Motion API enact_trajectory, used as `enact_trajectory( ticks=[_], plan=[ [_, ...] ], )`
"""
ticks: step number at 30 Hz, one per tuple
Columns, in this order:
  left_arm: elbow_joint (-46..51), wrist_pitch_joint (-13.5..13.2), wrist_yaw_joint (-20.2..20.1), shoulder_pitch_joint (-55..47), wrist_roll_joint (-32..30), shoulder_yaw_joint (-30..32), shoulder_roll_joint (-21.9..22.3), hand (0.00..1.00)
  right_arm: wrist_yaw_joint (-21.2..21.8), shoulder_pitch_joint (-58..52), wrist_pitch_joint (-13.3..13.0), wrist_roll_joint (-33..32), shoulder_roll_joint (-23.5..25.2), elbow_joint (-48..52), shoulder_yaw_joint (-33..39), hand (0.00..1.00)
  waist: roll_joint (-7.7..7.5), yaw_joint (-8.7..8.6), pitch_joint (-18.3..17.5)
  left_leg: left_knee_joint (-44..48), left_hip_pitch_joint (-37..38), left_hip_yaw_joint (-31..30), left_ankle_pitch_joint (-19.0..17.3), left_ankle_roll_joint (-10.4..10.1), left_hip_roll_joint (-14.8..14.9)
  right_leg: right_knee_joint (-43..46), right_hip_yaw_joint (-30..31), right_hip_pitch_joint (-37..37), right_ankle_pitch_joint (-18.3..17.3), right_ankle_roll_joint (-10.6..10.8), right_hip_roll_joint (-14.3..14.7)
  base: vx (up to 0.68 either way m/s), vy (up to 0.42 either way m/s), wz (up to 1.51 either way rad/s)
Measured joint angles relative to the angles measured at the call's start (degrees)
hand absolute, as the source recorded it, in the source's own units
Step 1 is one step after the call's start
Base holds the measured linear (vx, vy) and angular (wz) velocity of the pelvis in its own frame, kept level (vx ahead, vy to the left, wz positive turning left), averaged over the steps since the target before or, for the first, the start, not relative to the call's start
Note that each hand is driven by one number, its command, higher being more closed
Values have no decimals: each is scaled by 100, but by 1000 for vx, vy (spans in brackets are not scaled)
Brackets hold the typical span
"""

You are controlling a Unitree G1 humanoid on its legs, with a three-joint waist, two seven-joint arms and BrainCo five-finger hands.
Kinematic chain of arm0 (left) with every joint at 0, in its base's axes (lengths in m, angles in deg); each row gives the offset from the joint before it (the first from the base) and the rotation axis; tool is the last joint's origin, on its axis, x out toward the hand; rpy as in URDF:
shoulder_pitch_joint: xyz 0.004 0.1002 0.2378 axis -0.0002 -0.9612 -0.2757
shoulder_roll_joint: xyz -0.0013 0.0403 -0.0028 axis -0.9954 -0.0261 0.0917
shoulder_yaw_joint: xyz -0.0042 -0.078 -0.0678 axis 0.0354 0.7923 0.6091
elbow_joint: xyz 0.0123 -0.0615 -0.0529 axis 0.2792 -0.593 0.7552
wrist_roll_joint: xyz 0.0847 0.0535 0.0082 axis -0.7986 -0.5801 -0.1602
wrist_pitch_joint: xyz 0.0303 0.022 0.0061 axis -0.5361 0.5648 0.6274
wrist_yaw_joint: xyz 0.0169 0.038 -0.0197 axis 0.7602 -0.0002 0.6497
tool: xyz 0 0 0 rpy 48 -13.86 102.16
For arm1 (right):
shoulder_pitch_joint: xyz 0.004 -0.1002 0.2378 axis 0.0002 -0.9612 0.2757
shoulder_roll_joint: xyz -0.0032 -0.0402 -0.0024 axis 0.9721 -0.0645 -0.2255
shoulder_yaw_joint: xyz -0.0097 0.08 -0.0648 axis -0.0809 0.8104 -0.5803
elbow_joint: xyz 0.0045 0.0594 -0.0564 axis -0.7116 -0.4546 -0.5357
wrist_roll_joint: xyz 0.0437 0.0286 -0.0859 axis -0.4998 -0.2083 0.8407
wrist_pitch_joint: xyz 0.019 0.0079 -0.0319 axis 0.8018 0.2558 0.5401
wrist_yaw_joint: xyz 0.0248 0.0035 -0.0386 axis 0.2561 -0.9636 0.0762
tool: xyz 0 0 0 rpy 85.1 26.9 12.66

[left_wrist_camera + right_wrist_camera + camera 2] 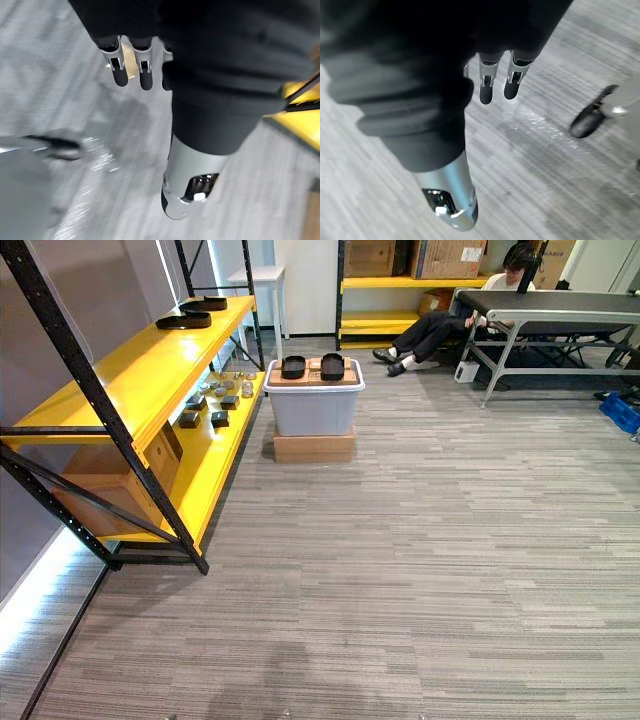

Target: Walk over and take plastic housings, then place them on the shelf

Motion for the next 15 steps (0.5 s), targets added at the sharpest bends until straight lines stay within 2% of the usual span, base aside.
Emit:
enact_trajectory(
  ticks=[2,6,15],
  plan=[
    [113,-95,32,47,-32,85,-176,0,7,-10,-67,53,-170,27,50,0,12,-1,13,0,64,1,-17,-27,0,-64,-10,97,-3,30,-2,44,0,1],
    [119,-103,23,31,-102,178,-198,0,38,-28,-69,274,-337,163,49,0,19,-9,27,0,151,8,-43,-67,3,-73,-6,183,-56,114,-5,15,-1,-1],
    [266,-157,7,-194,-92,186,257,0,102,-43,-69,430,-283,180,47,0,21,-4,94,0,169,14,-48,-65,8,-72,-4,199,-61,121,-4,-36,3,0]
  ],
)
